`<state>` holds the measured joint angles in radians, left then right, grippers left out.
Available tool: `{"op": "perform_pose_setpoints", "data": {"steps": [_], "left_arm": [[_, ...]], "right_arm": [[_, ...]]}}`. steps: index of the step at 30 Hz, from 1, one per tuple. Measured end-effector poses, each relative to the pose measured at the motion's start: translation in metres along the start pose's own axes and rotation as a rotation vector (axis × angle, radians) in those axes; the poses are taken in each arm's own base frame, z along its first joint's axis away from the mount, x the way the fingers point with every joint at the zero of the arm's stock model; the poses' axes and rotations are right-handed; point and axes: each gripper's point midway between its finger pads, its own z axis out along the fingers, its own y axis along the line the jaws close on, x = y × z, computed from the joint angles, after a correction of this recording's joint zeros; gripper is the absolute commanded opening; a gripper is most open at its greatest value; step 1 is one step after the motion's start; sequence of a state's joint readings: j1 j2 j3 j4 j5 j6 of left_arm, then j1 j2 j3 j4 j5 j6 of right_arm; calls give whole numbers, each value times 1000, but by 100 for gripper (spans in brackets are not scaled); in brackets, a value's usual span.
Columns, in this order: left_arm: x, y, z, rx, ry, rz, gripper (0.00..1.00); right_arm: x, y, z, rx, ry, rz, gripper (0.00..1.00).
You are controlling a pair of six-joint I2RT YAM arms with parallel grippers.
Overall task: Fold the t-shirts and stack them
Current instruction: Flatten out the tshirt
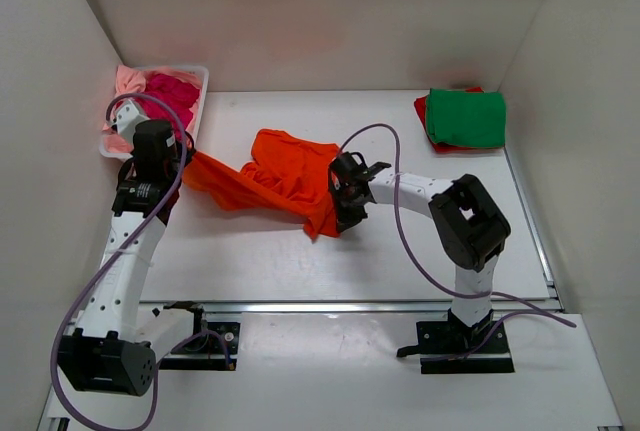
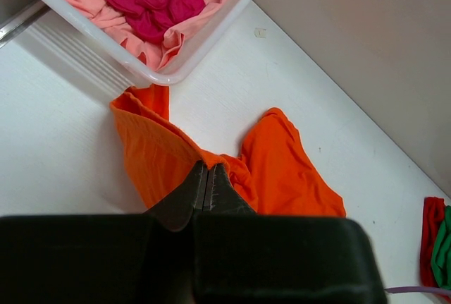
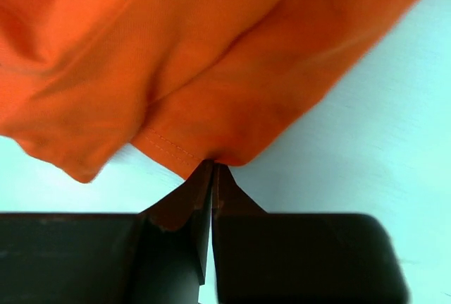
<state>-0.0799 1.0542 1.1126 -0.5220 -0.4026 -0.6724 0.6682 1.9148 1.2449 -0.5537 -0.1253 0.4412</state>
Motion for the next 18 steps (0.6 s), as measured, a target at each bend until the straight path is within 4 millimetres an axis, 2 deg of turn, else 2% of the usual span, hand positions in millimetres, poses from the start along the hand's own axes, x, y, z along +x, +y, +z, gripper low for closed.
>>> {"op": "perform_pose_setpoints", "data": {"steps": [3, 7, 8, 11, 14, 16, 18], "left_arm": [[1, -1, 0, 7, 7, 6, 0], [7, -4, 2, 27, 37, 26, 0], [8, -5, 3, 30, 42, 29, 0], [12, -8, 5, 42, 61, 32, 0], [15, -12, 4, 61, 74, 32, 0], [17, -14, 4, 71, 85, 34, 0], [19, -16, 3, 79, 93, 36, 0]], "right_arm": [[-3, -9, -7, 4, -12, -14, 0], [-8, -57, -31, 46, -17, 59, 0], [-15, -69, -43, 46, -38, 90, 0], [-46, -97, -94, 48, -166, 161, 1], [-78, -105, -151, 28, -328, 173, 0], [-81, -109, -175, 11, -389, 181, 0], [-69, -114, -189, 3, -416, 190, 0]]}}
